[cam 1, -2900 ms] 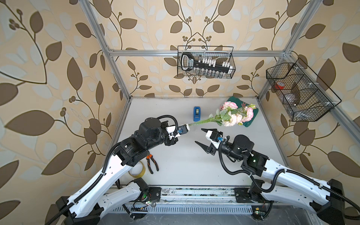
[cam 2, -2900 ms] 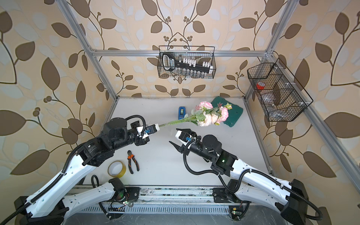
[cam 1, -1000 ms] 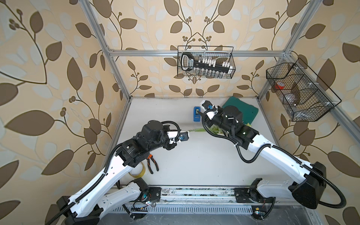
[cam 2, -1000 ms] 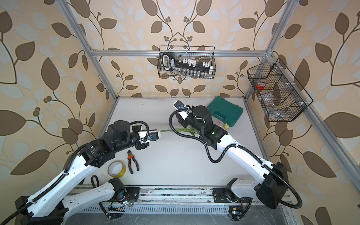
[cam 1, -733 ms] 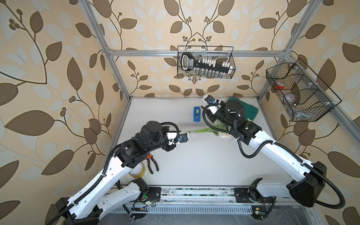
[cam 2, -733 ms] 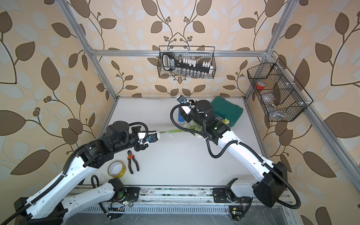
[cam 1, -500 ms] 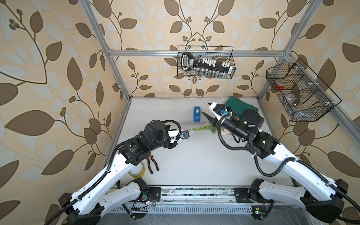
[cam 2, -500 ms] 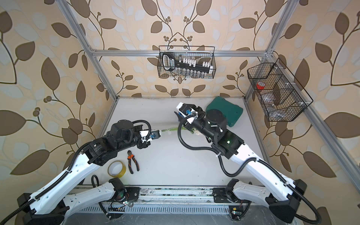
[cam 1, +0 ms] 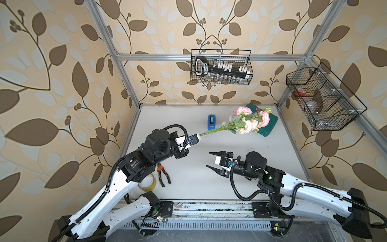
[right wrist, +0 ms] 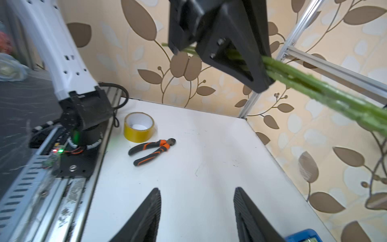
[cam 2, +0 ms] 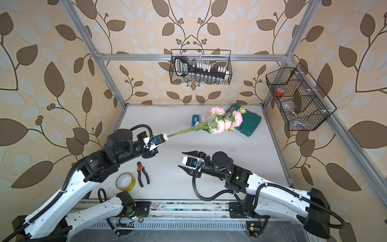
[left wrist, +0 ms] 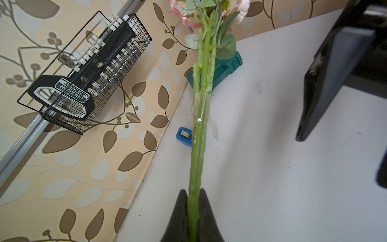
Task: Wrap bouquets with tape
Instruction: Wrap the tape around the bouquet.
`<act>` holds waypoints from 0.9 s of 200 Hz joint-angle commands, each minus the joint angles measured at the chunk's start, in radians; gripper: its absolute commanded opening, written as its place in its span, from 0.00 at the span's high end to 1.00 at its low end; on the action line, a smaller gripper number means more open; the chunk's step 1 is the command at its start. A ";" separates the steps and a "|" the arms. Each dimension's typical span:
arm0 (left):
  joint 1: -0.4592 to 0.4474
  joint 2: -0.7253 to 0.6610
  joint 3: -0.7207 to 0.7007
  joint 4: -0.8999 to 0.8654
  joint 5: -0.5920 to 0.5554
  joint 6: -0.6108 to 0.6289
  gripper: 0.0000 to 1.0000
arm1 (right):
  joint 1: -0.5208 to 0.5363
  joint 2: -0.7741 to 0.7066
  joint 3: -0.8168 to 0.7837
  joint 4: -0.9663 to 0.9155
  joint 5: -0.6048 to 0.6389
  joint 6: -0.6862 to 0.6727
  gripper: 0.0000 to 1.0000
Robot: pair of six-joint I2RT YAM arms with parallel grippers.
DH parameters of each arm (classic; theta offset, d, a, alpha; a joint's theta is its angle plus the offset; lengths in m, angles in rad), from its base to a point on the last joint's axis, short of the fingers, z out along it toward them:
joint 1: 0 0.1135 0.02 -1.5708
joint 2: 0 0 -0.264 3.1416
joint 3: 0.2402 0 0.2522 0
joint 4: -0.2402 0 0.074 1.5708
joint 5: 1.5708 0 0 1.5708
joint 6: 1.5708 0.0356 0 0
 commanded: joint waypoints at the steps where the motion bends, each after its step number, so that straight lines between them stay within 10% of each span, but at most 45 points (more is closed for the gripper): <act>1: -0.005 -0.028 0.042 0.068 0.056 -0.052 1.00 | 0.003 0.027 -0.006 0.167 0.195 0.001 0.40; 66: -0.005 -0.049 0.047 0.059 0.109 -0.088 1.00 | -0.044 0.146 0.058 0.271 0.281 0.023 0.31; 123: -0.006 -0.049 0.050 0.050 0.111 -0.084 1.00 | -0.053 0.184 0.098 0.296 0.237 0.031 0.47; 164: -0.005 -0.029 0.047 0.065 0.051 -0.090 1.00 | -0.050 0.162 0.114 0.225 0.152 0.042 1.00; 180: -0.005 -0.010 0.050 0.067 -0.003 -0.097 1.00 | -0.044 0.137 0.118 0.162 0.092 0.054 1.00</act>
